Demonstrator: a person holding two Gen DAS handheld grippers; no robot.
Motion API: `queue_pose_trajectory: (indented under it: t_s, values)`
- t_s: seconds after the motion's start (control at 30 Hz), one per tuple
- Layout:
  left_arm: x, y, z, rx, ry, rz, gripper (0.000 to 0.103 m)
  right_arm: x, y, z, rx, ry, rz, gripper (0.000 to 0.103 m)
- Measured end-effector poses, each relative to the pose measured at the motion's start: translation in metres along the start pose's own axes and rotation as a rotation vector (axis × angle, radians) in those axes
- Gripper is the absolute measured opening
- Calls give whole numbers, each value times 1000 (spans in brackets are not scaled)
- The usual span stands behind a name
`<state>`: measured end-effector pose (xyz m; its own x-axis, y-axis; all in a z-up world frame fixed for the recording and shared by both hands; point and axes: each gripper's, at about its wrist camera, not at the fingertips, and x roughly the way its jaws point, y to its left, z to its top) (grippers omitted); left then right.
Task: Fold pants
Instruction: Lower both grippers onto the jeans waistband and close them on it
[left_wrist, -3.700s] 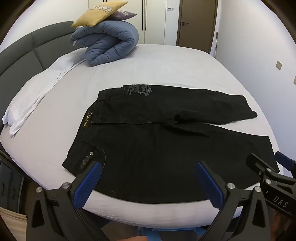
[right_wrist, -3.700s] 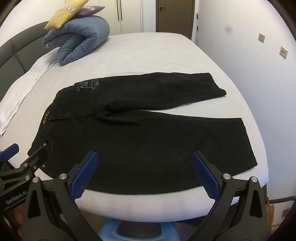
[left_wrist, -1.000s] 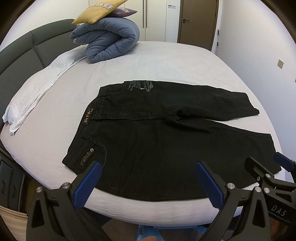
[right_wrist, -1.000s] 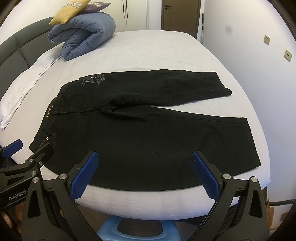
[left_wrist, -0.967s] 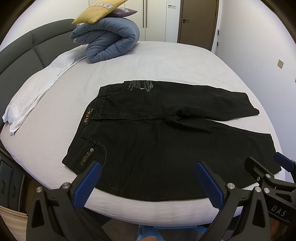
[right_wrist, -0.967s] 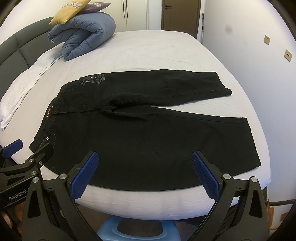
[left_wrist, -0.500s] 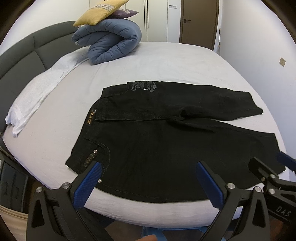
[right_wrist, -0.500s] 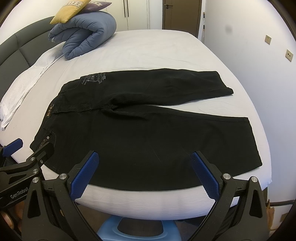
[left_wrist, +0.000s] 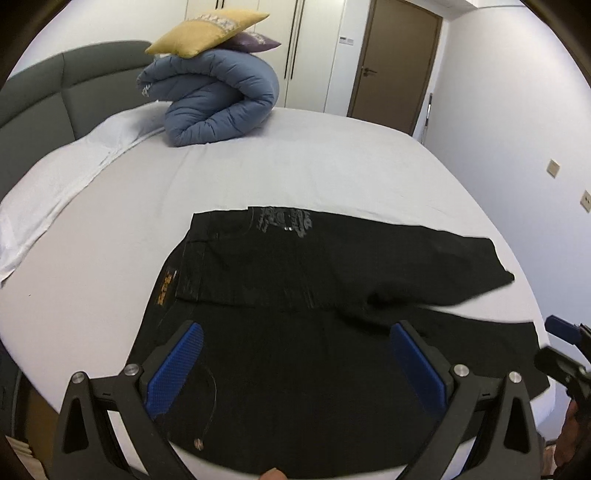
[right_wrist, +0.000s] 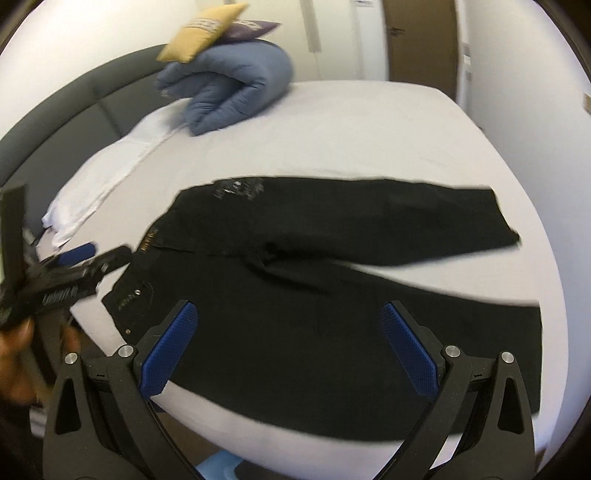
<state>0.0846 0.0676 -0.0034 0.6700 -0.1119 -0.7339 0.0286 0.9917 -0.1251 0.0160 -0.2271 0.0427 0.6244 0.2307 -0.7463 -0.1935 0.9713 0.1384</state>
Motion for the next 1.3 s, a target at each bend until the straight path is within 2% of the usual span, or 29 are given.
queue_pose_trajectory:
  t_s: [0.03,0.1,0.17,0.23,0.3,0.4,0.47,0.53,0.6,0.67,0.87,1.07,1.17,1.27,1.3]
  values:
    - [8,3,8,6,14,18,103,2,-3,6,-19,-1,15,100]
    - [31,15,31,5,64,25,103,11,-10,21,-69,6,48,91]
    - [57,28,56,-30,130,-6,103,20,-18,35,-104,26,68,82]
    - [80,41,83,-57,130,-50,103,33,-30,51,-136,50,96,74]
    - [104,50,112,-35,118,-23,103,49,-39,67,-164,73,132,54]
    - [144,53,148,96,124,-33,102,77,-56,86,-182,105,181,52]
    - [180,49,165,230,171,-35,94,90,-66,95,-197,120,226,52]
    - [208,49,168,325,228,-47,86,107,-75,104,-219,127,252,52]
    - [241,49,170,422,295,-37,86,127,-87,115,-223,150,283,52]
    - [270,54,170,479,357,-13,84,138,-95,120,-232,157,287,53]
    - [317,62,166,578,454,34,84,169,-99,123,-271,189,326,53]
    - [343,75,175,547,540,-20,85,198,-94,115,-287,233,356,52]
    - [351,70,166,593,567,-24,85,205,-88,112,-299,242,367,53]
    - [353,72,164,571,584,-53,72,207,-79,114,-319,241,375,52]
    - [353,73,163,551,593,-72,63,207,-78,116,-326,242,377,52]
